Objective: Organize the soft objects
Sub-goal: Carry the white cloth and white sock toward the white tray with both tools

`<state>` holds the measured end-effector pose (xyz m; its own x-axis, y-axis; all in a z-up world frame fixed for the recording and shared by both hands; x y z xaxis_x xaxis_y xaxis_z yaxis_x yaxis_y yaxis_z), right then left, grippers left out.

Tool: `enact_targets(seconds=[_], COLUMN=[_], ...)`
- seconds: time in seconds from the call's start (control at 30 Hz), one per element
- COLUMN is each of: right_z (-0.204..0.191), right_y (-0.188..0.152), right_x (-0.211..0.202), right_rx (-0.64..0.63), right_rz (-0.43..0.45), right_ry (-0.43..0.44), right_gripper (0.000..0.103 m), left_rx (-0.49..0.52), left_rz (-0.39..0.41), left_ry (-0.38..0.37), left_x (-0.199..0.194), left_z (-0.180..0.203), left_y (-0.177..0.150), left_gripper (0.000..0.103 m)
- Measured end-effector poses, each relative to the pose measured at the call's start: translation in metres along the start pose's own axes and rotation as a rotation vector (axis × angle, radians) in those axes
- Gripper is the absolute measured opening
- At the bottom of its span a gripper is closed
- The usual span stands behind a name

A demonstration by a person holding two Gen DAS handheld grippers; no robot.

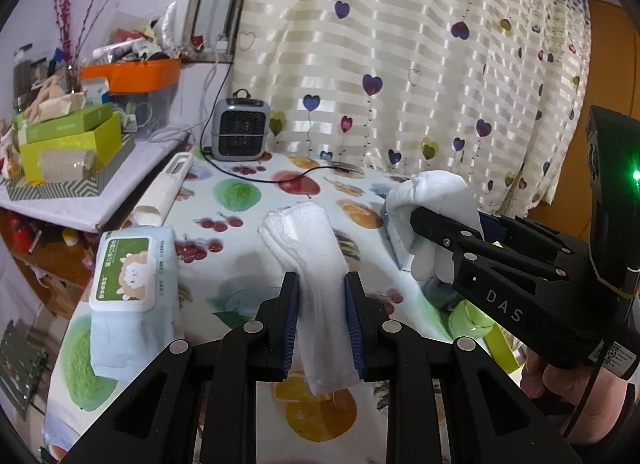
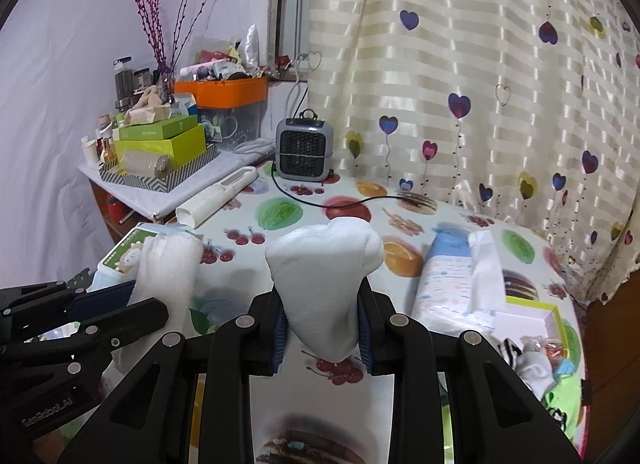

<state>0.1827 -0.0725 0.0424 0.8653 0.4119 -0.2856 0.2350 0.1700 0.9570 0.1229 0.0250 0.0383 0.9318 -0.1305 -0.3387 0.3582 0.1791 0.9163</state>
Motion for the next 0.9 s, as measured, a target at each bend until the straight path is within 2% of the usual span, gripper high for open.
enact_targets(seconds=[0.47, 0.9], right_z=[0.017, 0.047], right_y=[0.009, 0.001], right_x=[-0.035, -0.062], right_rx=[0.025, 0.105], right_rz=[0.049, 0.072], right_ry=[-0.027, -0.024], right_gripper=[0.030, 0.030], left_rx=[0.040, 0.075], left_rz=[0.009, -0.003], left_ry=[-0.031, -0.085], left_x=[-0.010, -0.002], left_z=[0.031, 0.066], left_y=[0.005, 0.004], left_gripper=[0.021, 0.021])
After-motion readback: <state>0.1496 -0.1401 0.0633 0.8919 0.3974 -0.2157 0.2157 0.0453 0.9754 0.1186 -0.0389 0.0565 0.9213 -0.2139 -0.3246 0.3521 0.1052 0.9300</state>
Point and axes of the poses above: each gripper's, at about its wrist camera, not at the fingertips, and x roughly the way its jaws point, z to its right, y to its top, the point moved 10 cm from there along x, roughly the way its jaws point, and after that the axes turned 15 degrees about z, right-handed, at the moved point
